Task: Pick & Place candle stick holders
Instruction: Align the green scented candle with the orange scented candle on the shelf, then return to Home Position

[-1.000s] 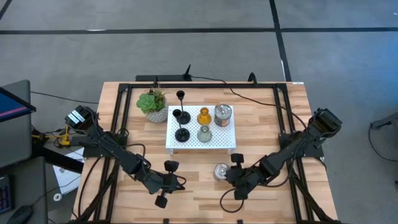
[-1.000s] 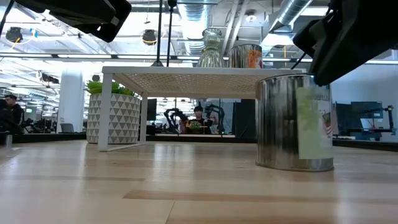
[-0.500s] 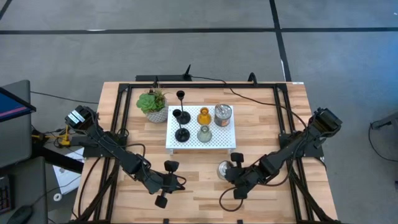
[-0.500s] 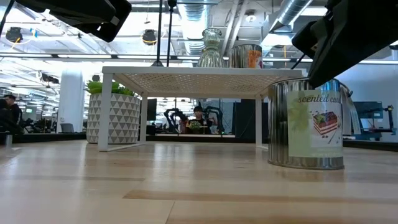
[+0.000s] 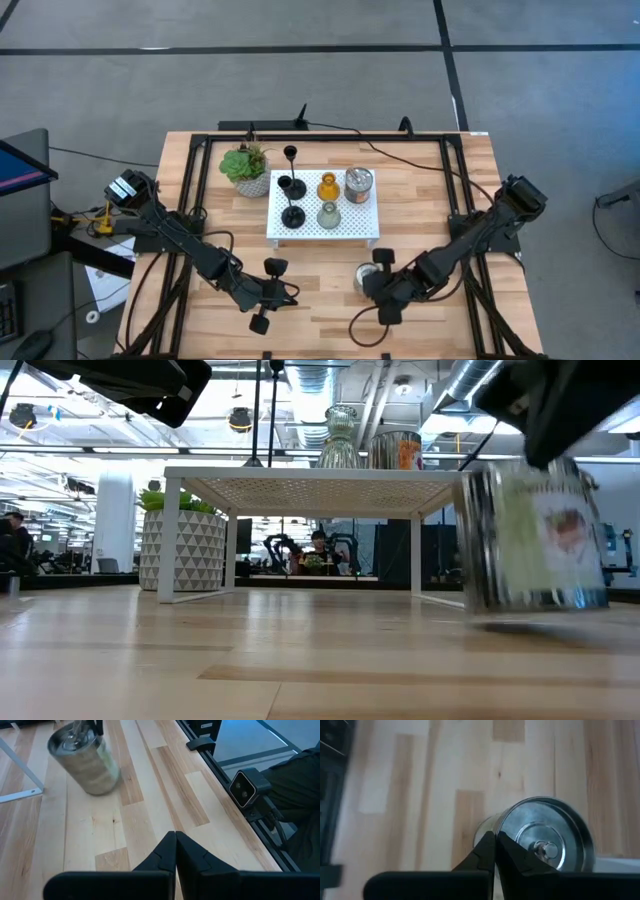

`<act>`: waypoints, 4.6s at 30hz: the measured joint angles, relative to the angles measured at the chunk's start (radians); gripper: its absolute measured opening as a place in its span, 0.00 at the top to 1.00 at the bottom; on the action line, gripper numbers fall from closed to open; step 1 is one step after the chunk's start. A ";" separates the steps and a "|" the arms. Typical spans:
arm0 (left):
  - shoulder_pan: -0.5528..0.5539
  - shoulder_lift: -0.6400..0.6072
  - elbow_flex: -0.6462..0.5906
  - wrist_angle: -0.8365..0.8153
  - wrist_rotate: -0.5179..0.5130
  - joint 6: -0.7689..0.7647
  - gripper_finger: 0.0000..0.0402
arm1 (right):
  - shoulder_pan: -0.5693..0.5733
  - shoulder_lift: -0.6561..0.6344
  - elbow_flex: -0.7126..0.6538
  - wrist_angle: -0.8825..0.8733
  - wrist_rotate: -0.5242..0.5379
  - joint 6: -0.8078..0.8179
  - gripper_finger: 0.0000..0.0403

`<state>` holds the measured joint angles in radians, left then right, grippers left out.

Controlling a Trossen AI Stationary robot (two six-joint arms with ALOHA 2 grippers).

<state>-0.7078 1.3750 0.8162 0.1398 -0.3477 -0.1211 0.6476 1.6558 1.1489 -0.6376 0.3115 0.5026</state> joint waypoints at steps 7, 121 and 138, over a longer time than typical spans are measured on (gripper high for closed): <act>0.000 0.000 0.000 0.000 0.000 0.000 0.99 | 0.001 -0.002 0.080 -0.058 0.013 -0.011 1.00; 0.000 0.000 0.000 0.003 0.000 -0.019 0.99 | -0.114 -0.038 0.808 -0.851 0.050 -0.258 0.97; 0.178 -0.015 0.000 0.137 0.113 0.222 0.99 | 0.038 -0.140 0.808 -0.718 0.188 -0.354 1.00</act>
<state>-0.5299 1.3602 0.8165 0.2769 -0.2346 0.1005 0.6859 1.5161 1.9566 -1.3553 0.4995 0.1485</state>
